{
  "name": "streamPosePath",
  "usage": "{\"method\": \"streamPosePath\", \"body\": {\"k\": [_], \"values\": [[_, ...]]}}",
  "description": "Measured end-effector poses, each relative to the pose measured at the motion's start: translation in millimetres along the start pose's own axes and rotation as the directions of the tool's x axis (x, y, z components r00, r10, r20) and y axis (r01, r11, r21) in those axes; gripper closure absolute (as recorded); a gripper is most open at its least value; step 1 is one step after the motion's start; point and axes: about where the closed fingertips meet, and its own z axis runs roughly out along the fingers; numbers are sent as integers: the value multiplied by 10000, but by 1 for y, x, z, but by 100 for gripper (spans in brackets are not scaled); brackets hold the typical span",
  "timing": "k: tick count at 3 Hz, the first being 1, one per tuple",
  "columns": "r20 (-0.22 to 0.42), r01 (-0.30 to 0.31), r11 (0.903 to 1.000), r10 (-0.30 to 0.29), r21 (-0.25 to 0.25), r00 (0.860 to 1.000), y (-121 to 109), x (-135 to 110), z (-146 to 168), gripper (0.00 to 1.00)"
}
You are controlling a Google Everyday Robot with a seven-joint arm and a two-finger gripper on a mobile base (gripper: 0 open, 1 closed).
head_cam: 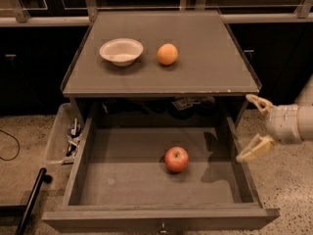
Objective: Place apple into top drawer
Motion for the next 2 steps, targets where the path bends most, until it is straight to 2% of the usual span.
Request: {"method": "streamPosePath", "body": {"k": [1, 2], "values": [[231, 604, 9973, -614, 418, 9978, -31, -24, -18, 0], [242, 626, 9968, -639, 494, 9977, -34, -26, -21, 0]]}}
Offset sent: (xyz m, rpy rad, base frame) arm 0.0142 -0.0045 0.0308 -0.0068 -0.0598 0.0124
